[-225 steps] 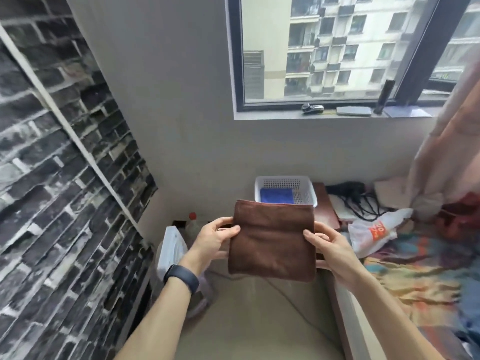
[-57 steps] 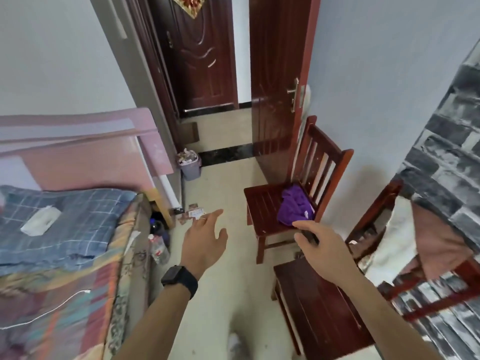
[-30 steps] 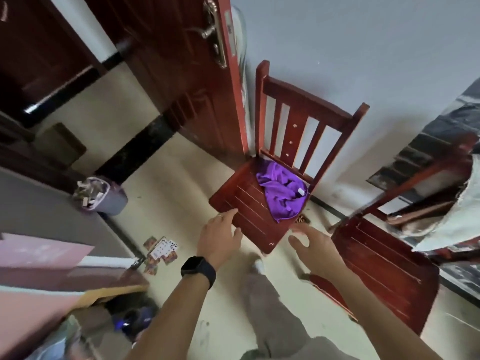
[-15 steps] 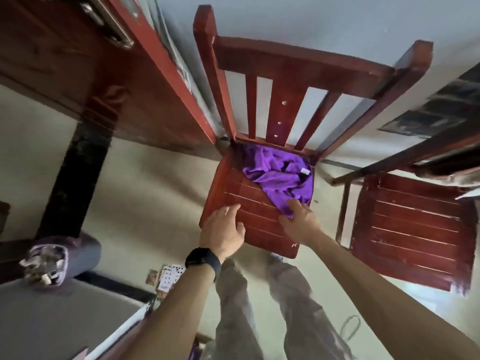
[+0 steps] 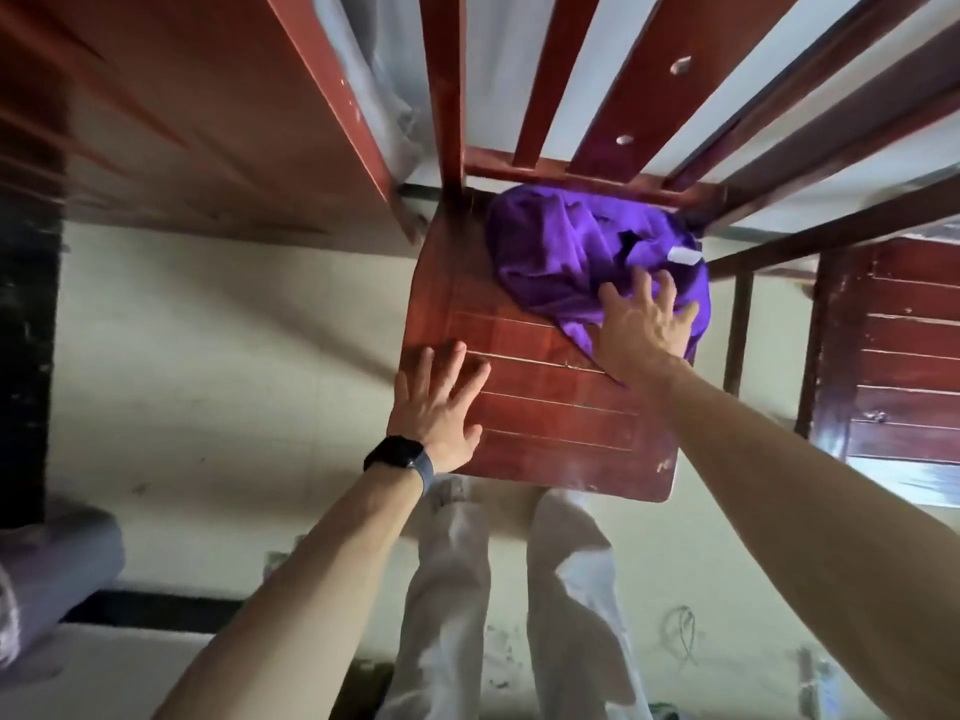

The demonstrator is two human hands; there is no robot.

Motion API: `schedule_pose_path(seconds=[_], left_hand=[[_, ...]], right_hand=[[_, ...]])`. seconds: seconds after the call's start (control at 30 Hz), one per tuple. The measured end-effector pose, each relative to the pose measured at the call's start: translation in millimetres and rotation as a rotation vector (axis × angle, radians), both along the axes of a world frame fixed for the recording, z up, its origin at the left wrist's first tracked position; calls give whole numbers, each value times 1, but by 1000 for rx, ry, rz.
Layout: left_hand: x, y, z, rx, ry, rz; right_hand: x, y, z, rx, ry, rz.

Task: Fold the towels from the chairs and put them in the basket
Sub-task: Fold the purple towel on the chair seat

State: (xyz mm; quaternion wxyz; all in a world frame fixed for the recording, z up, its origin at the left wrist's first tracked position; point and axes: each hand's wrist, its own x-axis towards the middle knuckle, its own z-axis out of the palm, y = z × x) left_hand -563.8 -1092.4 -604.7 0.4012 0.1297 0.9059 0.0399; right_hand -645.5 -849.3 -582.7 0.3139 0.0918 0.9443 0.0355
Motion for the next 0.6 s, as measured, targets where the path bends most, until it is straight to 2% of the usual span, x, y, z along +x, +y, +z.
schedule_pose_path(seconds=[0.1,0.2,0.3,0.43,0.5,0.6], left_hand=[[-11,-1,6,47,-62,50],[-27,1,38,177,-82,220],[-40,1,82,279,-104,449],[-51,12,182,399,-4,580],[-53,23,204,442,86,559],[-58,43,279,504,327,276]], right_hand=[[22,1,6,-100,123,20],[48,-7,49,-318,318,-178],[60,-12,112,-458,517,-275],[67,-12,224,-617,612,-324],[69,-14,240,-655,573,-271],[72,-8,311,-681,600,-144]])
